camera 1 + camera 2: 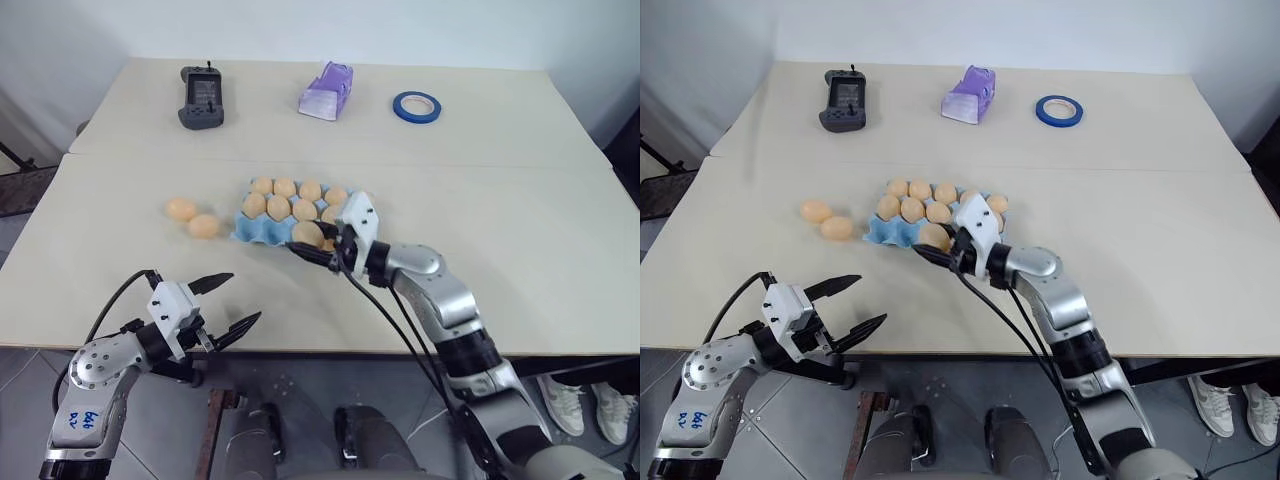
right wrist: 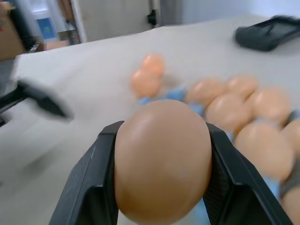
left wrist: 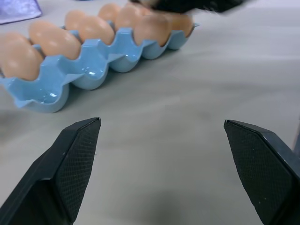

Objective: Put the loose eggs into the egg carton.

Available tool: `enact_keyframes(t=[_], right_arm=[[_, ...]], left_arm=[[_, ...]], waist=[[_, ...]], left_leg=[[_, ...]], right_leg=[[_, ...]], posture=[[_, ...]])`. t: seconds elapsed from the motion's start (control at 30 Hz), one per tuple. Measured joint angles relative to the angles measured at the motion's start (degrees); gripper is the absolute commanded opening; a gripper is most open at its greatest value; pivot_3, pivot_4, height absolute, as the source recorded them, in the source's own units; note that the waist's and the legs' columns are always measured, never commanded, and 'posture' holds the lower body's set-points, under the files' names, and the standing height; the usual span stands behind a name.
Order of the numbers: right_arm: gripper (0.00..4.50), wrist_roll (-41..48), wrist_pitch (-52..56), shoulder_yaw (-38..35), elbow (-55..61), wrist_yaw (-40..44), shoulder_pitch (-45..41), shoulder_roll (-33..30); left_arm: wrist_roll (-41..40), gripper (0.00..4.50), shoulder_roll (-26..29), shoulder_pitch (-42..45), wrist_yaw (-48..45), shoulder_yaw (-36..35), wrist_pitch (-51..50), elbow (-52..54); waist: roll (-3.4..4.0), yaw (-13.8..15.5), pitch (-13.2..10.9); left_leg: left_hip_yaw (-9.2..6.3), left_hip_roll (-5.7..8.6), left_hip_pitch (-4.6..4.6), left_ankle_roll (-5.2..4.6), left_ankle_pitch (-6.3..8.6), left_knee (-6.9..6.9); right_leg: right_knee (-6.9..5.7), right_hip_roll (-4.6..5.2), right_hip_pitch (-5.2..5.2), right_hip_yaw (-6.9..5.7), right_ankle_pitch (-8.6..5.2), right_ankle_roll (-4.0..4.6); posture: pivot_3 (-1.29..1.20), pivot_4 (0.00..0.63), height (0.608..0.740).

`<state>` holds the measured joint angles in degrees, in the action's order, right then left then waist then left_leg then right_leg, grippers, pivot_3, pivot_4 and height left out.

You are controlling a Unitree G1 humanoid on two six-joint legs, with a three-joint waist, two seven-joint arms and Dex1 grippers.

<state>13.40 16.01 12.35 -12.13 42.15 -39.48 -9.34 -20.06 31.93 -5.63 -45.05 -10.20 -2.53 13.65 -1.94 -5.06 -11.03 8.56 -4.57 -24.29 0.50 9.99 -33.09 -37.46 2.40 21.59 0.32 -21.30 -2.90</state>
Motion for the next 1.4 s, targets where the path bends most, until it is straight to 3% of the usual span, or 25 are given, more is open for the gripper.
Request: enact_keyframes(t=[0.03, 0.13, 0.3, 0.43, 0.63, 0.9, 1.03, 1.27, 1.4], right_arm=[[1.79, -0.72, -1.07, -0.11, -2.33, -0.50, -1.08, 0.24], [2.73, -2.27, -5.50, -0.56, -9.15, -0.77, -3.82, 0.94], [4.45, -2.47, -7.49, -1.36, -11.05, 1.26, -3.90, 0.92], [4.48, -1.13, -7.21, -2.70, -7.73, 2.50, -2.34, -0.01], [4.48, 5.31, -8.79, -7.98, 4.81, 11.98, 9.83, -9.70], [4.48, 10.29, -13.66, -10.86, 10.20, 25.27, 23.10, -20.42], [4.48, 10.67, -15.17, -10.95, 10.01, 26.15, 24.26, -20.29], [4.48, 10.67, -16.06, -10.32, 11.62, 24.12, 23.94, -17.42], [4.48, 10.68, -15.91, -9.83, 12.61, 23.35, 22.41, -16.64]], left_arm=[[0.01, 4.50, -0.18, -0.02, 0.21, 0.00, 0.00, 0.04], [0.03, 4.50, -0.61, -0.15, 1.10, 0.02, -0.01, 0.31], [0.03, 4.50, -0.65, -0.84, 1.98, -0.02, -0.04, 1.90], [0.02, 4.50, -0.65, -1.42, 2.48, -0.04, -0.10, 1.94], [-0.06, 4.50, -0.53, -1.59, 2.47, -0.56, -0.46, 2.12], [-1.49, 4.50, -0.42, 1.50, 1.25, 0.01, -2.29, 1.89], [-1.71, 4.50, -0.75, 2.19, 2.29, -0.86, -2.42, 0.73], [-1.56, 4.50, -1.28, 1.97, 9.81, -8.26, -5.34, -4.10], [-0.64, 4.50, -2.56, 6.13, 15.34, -9.17, -7.52, -6.30]], waist=[[0.00, 0.14, 0.00], [0.00, 0.10, 0.00], [0.00, -0.18, 0.00], [0.00, -0.08, 0.00], [0.00, 0.65, 0.00], [0.00, -0.03, 0.00], [0.00, 0.03, 0.00], [-0.01, 0.33, -0.01], [-0.02, 0.71, -0.01]], left_leg=[[0.00, 0.01, -0.03, -0.01, 0.01, 0.01], [0.02, 0.01, -0.05, -0.03, 0.03, 0.01], [0.03, -0.02, -0.04, -0.02, 0.02, 0.00], [0.03, -0.02, -0.04, -0.01, 0.01, -0.02], [0.01, 0.03, -0.07, -0.07, 0.07, -0.01], [0.03, -0.07, 0.10, -0.07, 0.04, -0.11], [-0.01, -0.07, 0.11, -0.05, 0.03, -0.19], [-0.05, -0.06, 0.07, -0.06, 0.04, -0.20], [-0.10, -0.05, 0.06, -0.06, 0.03, -0.28]], right_leg=[[0.03, 0.01, 0.01, -0.01, 0.00, 0.00], [0.05, 0.00, 0.01, -0.01, 0.00, 0.00], [-0.01, -0.05, 0.02, 0.01, 0.00, -0.01], [-0.03, -0.05, 0.03, 0.01, 0.00, -0.01], [0.10, 0.02, -0.05, -0.02, 0.00, -0.02], [0.00, -0.13, -0.13, 0.07, 0.00, -0.02], [-0.04, -0.13, -0.13, 0.07, 0.00, -0.02], [-0.03, -0.09, -0.13, 0.04, 0.00, -0.02], [-0.06, -0.08, -0.17, -0.02, 0.02, -0.06]], posture=[[0.00, 0.150, 0.740], [0.00, 0.150, 0.740], [0.00, 0.150, 0.740], [0.00, 0.150, 0.740], [0.00, 0.150, 0.740], [0.00, 0.150, 0.740], [0.00, 0.150, 0.740], [0.00, 0.150, 0.740], [0.00, 0.150, 0.740]])
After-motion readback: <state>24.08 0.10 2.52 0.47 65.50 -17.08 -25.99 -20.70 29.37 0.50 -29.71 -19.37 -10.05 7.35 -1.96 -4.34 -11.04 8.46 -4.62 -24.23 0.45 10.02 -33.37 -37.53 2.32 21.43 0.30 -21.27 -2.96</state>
